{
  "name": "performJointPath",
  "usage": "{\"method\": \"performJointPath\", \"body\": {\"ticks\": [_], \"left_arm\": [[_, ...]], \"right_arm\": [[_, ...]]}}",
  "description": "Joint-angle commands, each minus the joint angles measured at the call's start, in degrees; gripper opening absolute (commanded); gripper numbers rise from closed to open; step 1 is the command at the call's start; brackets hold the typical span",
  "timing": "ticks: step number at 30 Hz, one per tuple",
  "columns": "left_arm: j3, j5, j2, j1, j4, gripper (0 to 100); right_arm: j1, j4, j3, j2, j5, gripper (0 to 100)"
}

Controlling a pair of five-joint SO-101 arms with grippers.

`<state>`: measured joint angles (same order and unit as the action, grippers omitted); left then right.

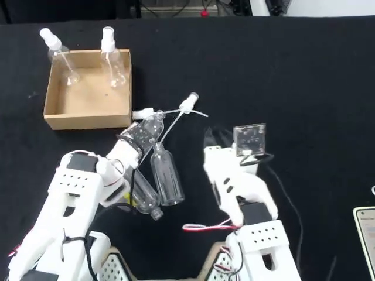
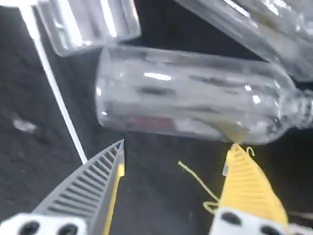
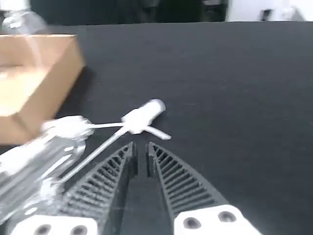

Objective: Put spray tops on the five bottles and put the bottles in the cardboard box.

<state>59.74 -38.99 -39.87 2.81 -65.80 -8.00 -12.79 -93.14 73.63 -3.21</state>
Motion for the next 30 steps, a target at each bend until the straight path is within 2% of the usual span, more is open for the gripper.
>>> {"method": "performJointPath", "body": {"ticks": [1,6,11,16,21,27,30], "left_arm": [[-0.5,6.1,-1.5,4.6,3.3,31],[1.6,14.4,-1.5,14.8,7.6,31],[2.0,19.6,-1.5,19.7,9.4,31],[-3.8,16.4,-1.6,19.2,-1.1,31],[-15.3,15.1,-1.6,16.7,-12.7,31],[-20.1,15.2,-0.9,17.8,-10.5,31],[-20.1,16.1,-0.9,19.3,-8.7,31]], "right_arm": [[4.9,1.7,3.2,-0.6,0.4,4.2],[5.4,1.7,3.2,-0.6,0.4,4.2],[5.4,1.7,3.2,-0.6,0.6,4.2],[6.1,2.7,3.0,-0.6,0.7,4.2],[11.3,5.4,2.7,-0.6,0.3,4.2],[16.4,5.4,4.2,-0.6,0.3,4.1],[16.5,4.8,5.0,-0.6,0.3,4.0]]}}
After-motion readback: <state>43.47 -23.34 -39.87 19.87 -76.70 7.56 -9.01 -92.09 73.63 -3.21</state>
